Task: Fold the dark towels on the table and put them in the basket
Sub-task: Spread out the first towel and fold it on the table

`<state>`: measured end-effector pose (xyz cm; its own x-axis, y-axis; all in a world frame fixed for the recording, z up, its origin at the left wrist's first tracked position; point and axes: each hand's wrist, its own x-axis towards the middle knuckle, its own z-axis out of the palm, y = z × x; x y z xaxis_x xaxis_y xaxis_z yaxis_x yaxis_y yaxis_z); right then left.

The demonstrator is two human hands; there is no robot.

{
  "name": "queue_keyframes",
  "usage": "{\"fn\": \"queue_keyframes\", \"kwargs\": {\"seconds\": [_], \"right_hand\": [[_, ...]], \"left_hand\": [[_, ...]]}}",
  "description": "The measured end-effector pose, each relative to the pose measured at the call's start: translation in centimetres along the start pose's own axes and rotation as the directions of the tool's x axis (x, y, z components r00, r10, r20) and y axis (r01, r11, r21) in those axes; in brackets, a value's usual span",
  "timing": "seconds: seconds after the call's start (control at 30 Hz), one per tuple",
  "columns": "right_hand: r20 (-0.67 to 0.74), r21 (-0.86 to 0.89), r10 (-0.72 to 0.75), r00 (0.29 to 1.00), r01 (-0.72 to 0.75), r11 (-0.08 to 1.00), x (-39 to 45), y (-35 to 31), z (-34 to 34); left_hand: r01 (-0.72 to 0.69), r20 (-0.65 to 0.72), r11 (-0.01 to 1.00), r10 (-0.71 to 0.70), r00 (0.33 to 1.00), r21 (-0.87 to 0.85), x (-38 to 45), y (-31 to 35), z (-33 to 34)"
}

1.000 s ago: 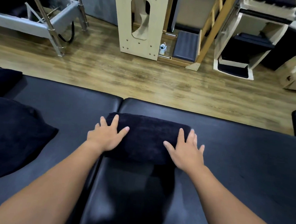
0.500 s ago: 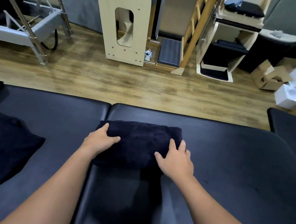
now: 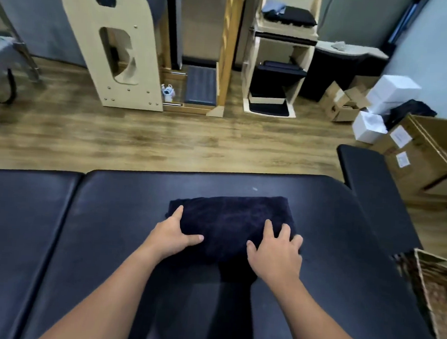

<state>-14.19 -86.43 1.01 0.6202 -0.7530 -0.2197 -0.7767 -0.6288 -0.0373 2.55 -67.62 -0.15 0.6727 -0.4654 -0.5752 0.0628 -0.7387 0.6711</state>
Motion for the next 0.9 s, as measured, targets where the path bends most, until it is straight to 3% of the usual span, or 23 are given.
{"fn": "queue_keyframes", "kwargs": {"seconds": [0.23,0.4,0.47,0.53,0.6,0.67,0.9], "right_hand": [[0.052,0.088,-0.011,0.999,0.006,0.996,5.5,14.3,-0.8],[0.115,0.178,-0.064,0.991,0.043,0.983,10.2,21.1,-1.4],[0.144,0.199,-0.091,0.985,0.061,0.978,11.2,22.3,-1.6],[0.154,0.182,-0.117,0.981,0.088,0.979,11.8,22.6,-1.4],[0.146,0.154,-0.130,0.981,0.107,0.982,11.9,22.5,-1.1],[0.140,0.155,-0.136,0.981,0.114,0.981,12.6,22.5,-1.0],[0.159,0.212,-0.162,0.974,0.127,0.969,18.6,23.5,-2.7]], "left_hand": [[-0.027,0.010,0.998,0.026,1.000,0.059,2.6,10.5,12.5],[-0.099,-0.296,0.964,0.172,0.940,0.246,2.4,16.6,19.3],[-0.024,-0.327,0.907,0.176,0.929,0.421,2.0,17.3,20.9],[0.136,-0.280,0.862,0.008,0.960,0.489,1.8,17.9,21.3],[0.172,-0.164,0.837,-0.100,0.981,0.519,2.0,18.2,21.1],[0.140,-0.093,0.834,-0.107,0.990,0.534,2.7,18.4,21.0],[0.102,-0.141,0.890,-0.043,0.989,0.445,6.3,20.9,21.4]]}}
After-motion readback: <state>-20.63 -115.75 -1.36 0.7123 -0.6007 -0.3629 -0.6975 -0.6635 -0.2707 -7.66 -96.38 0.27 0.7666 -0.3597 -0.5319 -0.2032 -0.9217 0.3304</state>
